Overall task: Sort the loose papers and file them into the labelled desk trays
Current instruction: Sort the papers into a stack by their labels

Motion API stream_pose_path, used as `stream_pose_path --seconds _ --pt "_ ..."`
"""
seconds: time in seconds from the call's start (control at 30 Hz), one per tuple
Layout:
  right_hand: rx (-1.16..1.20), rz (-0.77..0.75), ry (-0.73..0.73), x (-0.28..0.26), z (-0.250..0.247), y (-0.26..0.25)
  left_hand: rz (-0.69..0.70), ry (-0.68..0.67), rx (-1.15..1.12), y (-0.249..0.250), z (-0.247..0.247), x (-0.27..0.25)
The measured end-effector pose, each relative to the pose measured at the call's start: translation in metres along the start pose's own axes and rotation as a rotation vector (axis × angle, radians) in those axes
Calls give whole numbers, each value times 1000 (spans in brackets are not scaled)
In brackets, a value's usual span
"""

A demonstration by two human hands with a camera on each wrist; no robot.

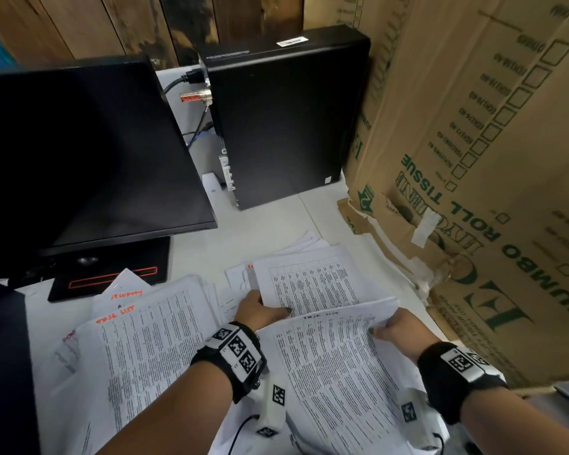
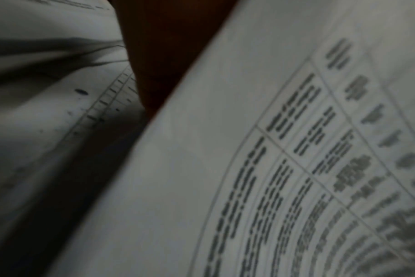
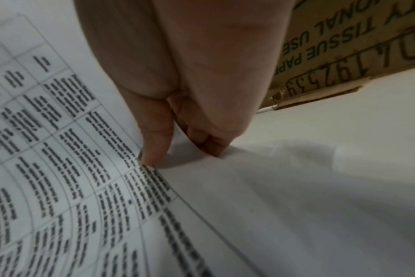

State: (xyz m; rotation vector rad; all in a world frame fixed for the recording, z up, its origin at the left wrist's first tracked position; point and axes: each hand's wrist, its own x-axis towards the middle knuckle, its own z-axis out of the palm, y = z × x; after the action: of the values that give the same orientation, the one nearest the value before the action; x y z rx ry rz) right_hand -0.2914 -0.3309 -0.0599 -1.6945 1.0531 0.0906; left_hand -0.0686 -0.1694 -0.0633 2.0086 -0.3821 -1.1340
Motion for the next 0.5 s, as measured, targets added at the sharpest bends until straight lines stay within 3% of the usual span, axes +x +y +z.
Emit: stream_pose_path --seconds 0.17,0.2,0.3,0.5 --pt "109 -8 -8 0 4 -8 42 -39 -138 -5 7 -19" --pt "134 -17 10 0 3 -10 64 -7 -73 -8 7 -25" --pt "155 -33 94 9 -3 -7 135 203 -119 -8 -8 -33" --pt "-86 3 190 25 -7 -13 264 532 -319 2 -65 -38"
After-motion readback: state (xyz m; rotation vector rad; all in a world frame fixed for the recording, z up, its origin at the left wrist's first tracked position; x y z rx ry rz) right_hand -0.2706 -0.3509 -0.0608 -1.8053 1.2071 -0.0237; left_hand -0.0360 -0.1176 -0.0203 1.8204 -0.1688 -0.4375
